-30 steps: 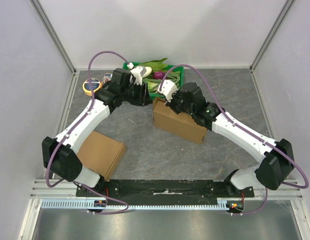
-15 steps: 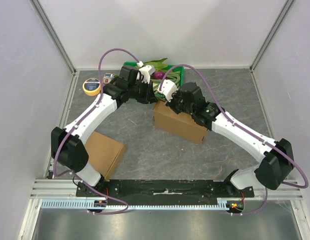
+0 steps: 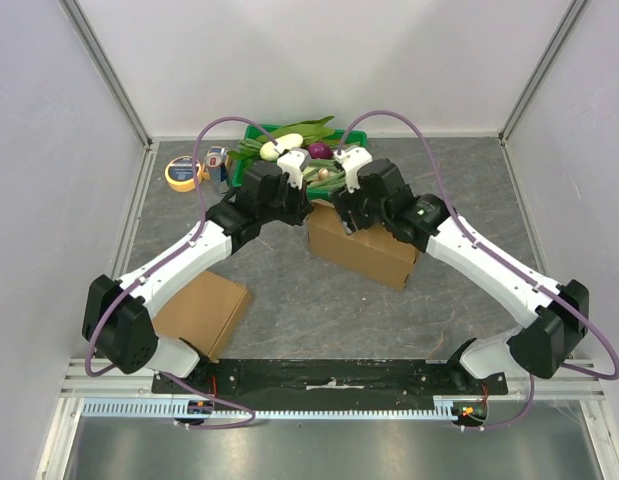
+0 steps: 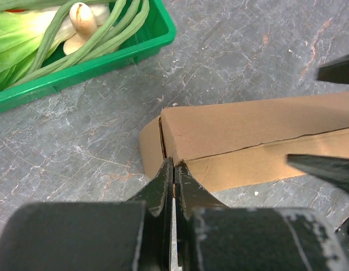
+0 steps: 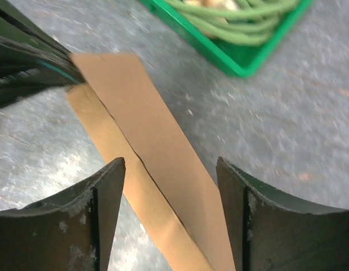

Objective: Fold the paper box

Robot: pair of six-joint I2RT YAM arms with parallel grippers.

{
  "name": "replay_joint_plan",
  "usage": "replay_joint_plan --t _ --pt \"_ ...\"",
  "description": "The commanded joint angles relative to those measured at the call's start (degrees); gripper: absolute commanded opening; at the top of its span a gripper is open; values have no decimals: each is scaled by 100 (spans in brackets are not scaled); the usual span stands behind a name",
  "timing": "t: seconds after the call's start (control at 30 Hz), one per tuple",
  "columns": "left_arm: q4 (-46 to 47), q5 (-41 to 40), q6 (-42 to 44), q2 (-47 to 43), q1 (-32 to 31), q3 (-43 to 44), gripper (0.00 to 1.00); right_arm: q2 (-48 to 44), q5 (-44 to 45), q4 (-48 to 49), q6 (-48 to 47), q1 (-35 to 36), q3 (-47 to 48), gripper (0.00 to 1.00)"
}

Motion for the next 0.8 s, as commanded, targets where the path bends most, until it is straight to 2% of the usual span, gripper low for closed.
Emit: replay_joint_plan --t 0.0,0.07,0.17,0.23,0.37,0.5,0.7,0.77 --pt "-435 -292 -207 126 -33 -113 2 -490 1170 -2436 1564 -34 997 80" --pt "-496 -240 -259 178 -33 -16 2 -919 1259 -3146 2048 -34 1008 83" --pt "-610 -187 -321 214 -24 107 2 -1526 1313 -3694 2567 -34 833 82" --pt "-611 -143 -321 188 -33 133 2 -1765 1225 -3661 2699 -34 482 81" --pt "-628 -134 -321 161 -33 169 2 -1898 1918 -3564 2867 -253 234 64" --pt "-698 -134 -312 170 -33 195 2 -2003 2191 -3134 2753 -456 -169 50" --pt "-751 -143 -330 135 -42 177 2 -1969 1779 -2615 2805 -816 -618 38" --pt "-760 -143 -330 91 -42 160 2 -2003 1866 -2484 2832 -852 -758 28"
